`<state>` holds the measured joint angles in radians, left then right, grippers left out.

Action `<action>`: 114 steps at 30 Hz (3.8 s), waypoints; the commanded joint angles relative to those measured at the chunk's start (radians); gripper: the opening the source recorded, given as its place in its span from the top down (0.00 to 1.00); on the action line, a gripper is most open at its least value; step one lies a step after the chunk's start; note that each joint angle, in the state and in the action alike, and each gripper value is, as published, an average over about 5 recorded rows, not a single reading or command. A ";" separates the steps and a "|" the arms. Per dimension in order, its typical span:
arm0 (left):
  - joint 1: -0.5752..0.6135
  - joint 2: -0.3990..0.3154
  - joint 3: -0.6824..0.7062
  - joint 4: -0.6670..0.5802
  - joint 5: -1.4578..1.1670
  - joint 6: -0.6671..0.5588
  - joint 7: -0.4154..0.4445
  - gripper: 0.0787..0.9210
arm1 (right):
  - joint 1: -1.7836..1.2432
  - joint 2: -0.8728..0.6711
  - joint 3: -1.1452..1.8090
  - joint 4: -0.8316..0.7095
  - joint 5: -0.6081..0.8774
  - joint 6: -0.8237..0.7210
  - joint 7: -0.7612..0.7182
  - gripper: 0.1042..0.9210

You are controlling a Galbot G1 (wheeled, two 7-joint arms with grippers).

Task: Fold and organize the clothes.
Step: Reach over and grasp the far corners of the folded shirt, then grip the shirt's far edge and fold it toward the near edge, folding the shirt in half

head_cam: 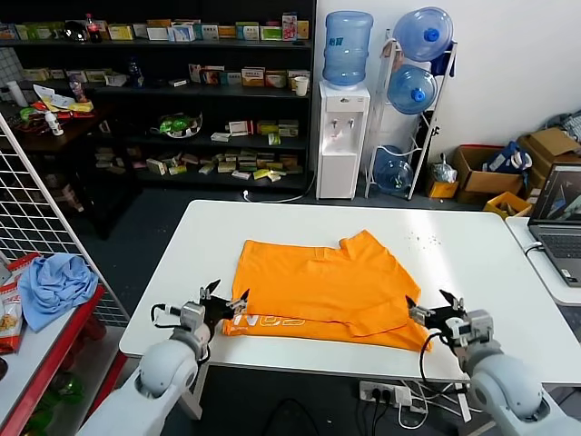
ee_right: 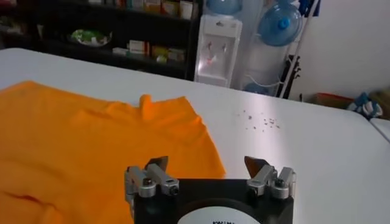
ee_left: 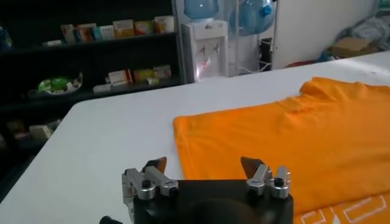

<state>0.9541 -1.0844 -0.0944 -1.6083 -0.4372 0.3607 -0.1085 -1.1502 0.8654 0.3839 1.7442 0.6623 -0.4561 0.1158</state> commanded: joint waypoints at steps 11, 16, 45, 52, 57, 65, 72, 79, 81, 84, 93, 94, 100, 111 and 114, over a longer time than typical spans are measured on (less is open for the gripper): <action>-0.555 -0.226 0.152 0.643 -0.032 0.024 0.061 0.12 | 0.545 0.137 -0.163 -0.538 0.014 -0.060 -0.214 0.12; -0.568 -0.253 0.135 0.698 -0.021 0.026 0.056 0.12 | 0.601 0.190 -0.197 -0.637 -0.015 -0.048 -0.230 0.12; -0.506 -0.256 0.036 0.776 0.019 -0.037 0.067 0.35 | 0.641 0.329 -0.191 -0.870 -0.163 0.068 -0.302 0.43; -0.491 -0.260 0.030 0.758 0.005 -0.052 0.077 0.58 | 0.640 0.334 -0.188 -0.865 -0.156 0.071 -0.292 0.70; -0.487 -0.258 0.035 0.741 -0.011 -0.064 0.089 0.76 | 0.642 0.334 -0.192 -0.856 -0.135 0.085 -0.284 0.87; -0.478 -0.237 0.060 0.687 -0.037 -0.093 0.092 0.98 | 0.613 0.301 -0.220 -0.750 -0.077 0.099 -0.244 0.98; -0.385 -0.165 0.065 0.513 -0.084 -0.059 0.061 0.99 | 0.510 0.220 -0.185 -0.563 -0.061 0.097 -0.173 0.98; -0.235 -0.071 0.036 0.299 -0.133 -0.028 0.035 0.99 | 0.292 0.078 -0.142 -0.291 -0.025 0.063 -0.122 0.98; -0.192 -0.049 0.027 0.234 -0.146 -0.025 0.029 0.99 | 0.227 0.046 -0.127 -0.211 -0.018 0.054 -0.104 0.98; -0.142 -0.016 0.013 0.150 -0.169 -0.024 0.023 0.99 | 0.124 0.008 -0.091 -0.095 -0.013 0.045 -0.076 0.98; 0.018 0.077 -0.019 -0.085 -0.242 -0.012 -0.003 0.99 | -0.165 -0.038 0.000 0.146 -0.064 0.038 -0.016 0.98; 0.037 0.080 -0.021 -0.104 -0.244 -0.011 -0.005 0.99 | -0.186 -0.037 0.004 0.159 -0.071 0.035 -0.009 0.98; 0.124 0.078 -0.015 -0.134 -0.236 -0.012 -0.011 0.99 | -0.247 -0.020 0.007 0.167 -0.117 0.014 0.016 0.98; 0.049 0.031 0.002 0.007 -0.201 -0.053 -0.021 0.82 | -0.188 -0.002 0.004 0.114 -0.100 0.021 0.035 0.73; 0.041 0.036 -0.003 0.015 -0.213 -0.042 -0.021 0.71 | -0.182 -0.008 0.006 0.126 -0.086 0.019 0.039 0.62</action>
<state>0.9882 -1.0479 -0.0972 -1.6070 -0.6455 0.3269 -0.1261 -1.2935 0.8663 0.3777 1.8326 0.5696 -0.4367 0.1345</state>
